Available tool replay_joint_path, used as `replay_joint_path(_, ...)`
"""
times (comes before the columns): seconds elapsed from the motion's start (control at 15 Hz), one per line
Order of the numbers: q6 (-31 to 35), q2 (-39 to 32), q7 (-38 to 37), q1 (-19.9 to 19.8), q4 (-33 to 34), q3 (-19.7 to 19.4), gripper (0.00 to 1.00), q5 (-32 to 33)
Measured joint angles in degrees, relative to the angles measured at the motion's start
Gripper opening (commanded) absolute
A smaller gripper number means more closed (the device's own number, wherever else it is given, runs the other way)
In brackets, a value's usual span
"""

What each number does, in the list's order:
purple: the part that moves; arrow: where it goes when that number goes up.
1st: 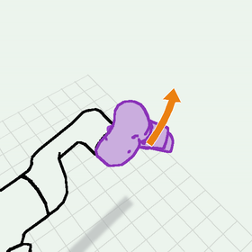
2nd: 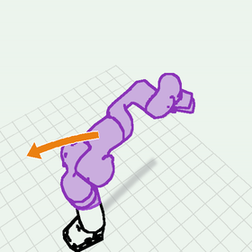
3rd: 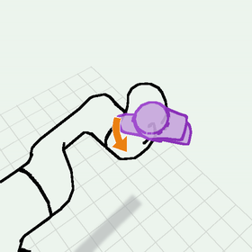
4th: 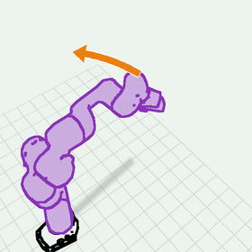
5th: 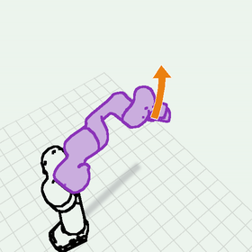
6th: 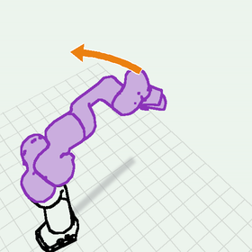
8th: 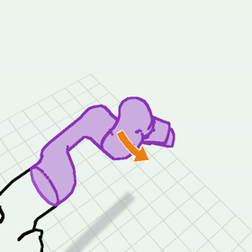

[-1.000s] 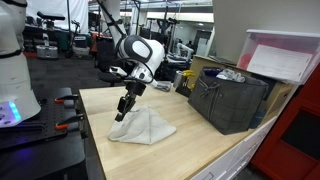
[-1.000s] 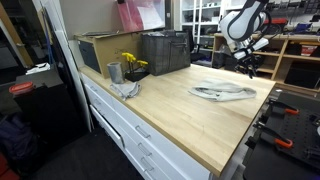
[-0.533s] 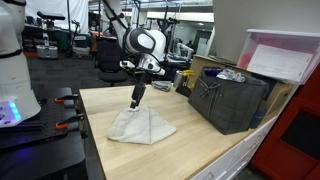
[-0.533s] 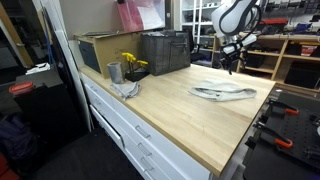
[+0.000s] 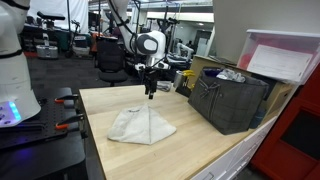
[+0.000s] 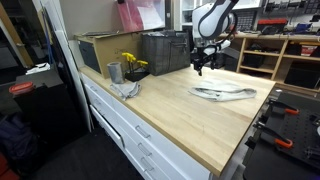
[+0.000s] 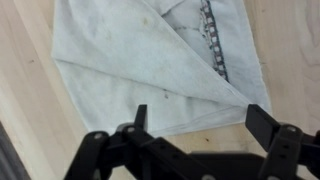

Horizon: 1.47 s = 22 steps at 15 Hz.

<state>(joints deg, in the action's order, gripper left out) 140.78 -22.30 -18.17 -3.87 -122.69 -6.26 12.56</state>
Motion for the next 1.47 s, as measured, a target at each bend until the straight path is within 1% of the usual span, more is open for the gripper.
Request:
replay_joint_path(0.27,0.7,-5.3,12.1,-0.1,5.6,2.5,1.0,-1.8)
replay_joint_path(0.33,0.5,-6.5,14.0,-0.1,6.9,2.8,1.0,-2.3)
replay_joint_path(0.73,-5.7,-11.9,14.3,0.9,14.2,3.2,1.0,-6.8)
replay_joint_path(1.0,-7.6,-14.6,14.5,1.2,17.4,4.7,1.0,-10.3)
replay_joint_path(1.13,-8.1,-15.8,16.0,1.2,18.3,5.7,1.0,-10.7)
replay_joint_path(1.27,-8.1,-16.8,19.2,1.1,18.6,6.2,1.0,-10.7)
replay_joint_path(1.33,-8.1,-17.3,21.2,1.0,18.6,6.3,0.98,-10.7)
replay_joint_path(1.4,-8.1,-17.6,23.1,0.8,18.6,6.4,0.74,-10.7)
replay_joint_path(1.47,-8.1,-18.0,25.0,0.5,18.6,6.4,0.73,-10.7)
